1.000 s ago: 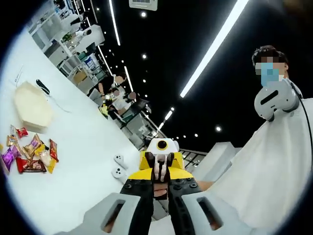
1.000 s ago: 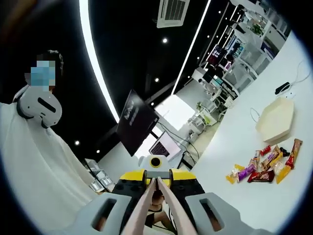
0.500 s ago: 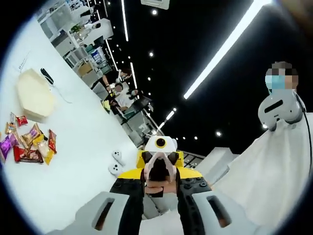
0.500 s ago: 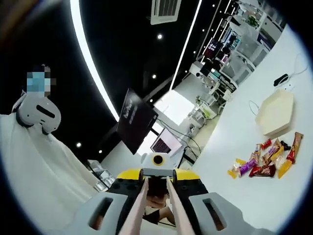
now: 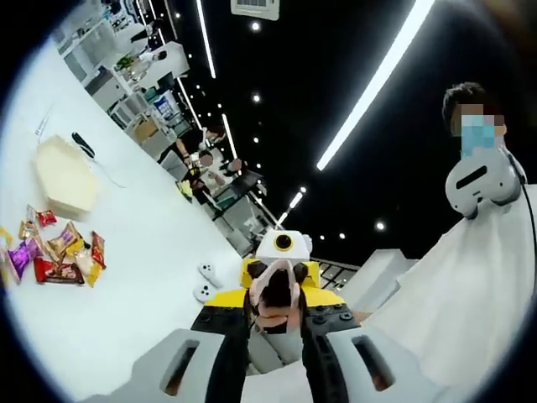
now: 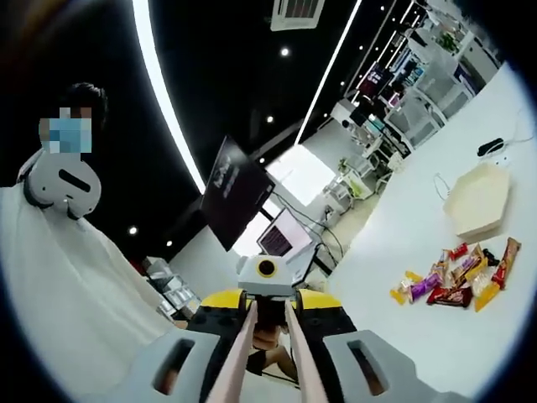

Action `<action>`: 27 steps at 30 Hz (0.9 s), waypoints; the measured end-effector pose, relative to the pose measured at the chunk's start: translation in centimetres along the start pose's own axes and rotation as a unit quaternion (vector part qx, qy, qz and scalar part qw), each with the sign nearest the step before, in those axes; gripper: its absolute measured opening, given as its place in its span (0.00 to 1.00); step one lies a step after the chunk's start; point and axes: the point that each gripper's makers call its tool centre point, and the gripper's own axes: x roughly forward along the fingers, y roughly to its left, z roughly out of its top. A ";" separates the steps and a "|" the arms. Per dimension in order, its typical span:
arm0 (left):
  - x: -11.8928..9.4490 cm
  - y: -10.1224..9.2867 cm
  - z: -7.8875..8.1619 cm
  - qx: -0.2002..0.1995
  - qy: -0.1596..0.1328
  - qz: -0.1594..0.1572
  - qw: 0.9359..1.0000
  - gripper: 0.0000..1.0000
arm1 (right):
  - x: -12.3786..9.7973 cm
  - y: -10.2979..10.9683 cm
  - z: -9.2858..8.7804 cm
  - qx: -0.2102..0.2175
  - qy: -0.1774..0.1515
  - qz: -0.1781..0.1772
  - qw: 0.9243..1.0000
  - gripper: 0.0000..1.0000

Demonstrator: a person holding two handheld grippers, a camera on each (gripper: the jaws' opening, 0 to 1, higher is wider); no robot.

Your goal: Place the target food into the container with the food tongs after gripping and lifting it, then release it inside without dropping or visibly crushing the food.

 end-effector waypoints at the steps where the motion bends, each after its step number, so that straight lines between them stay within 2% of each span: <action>1: -0.2 -0.1 0.0 0.019 -0.002 -0.001 1.000 0.15 | 0.0 0.0 -0.1 -0.002 0.001 0.000 1.000 0.21; 4: -0.4 -0.2 -0.6 -0.001 0.018 -0.003 1.000 0.05 | 0.2 0.3 -0.6 -0.009 0.014 0.002 1.000 0.17; 6: -0.5 -0.2 -0.7 0.009 0.023 -0.002 1.000 0.03 | 0.3 0.4 -0.9 -0.015 0.023 0.002 1.000 0.17; 8: -0.5 -0.4 -0.3 0.020 0.009 -0.002 1.000 0.02 | 0.2 0.4 -0.6 -0.017 0.019 0.002 1.000 0.17; 13: -0.7 -0.6 0.3 0.015 -0.016 -0.006 1.000 0.01 | 0.4 0.5 -0.3 -0.027 0.023 0.000 0.999 0.18; 19: -1.4 -0.2 1.0 0.000 -0.048 -0.009 0.999 0.01 | -0.5 0.0 -0.5 -0.011 0.027 -0.008 1.000 0.18; 21: -1.3 -0.1 1.1 0.002 -0.048 -0.006 0.999 0.01 | -0.8 -0.1 -0.2 -0.009 0.021 -0.010 1.000 0.19; 22: -1.2 0.1 0.8 0.006 -0.039 0.000 0.999 0.01 | -0.9 -0.1 -0.1 -0.008 0.018 -0.011 1.000 0.20; 27: -0.5 -0.5 1.2 -0.004 -0.053 -0.019 0.998 0.01 | -0.7 0.0 0.0 -0.003 0.013 -0.009 1.000 0.21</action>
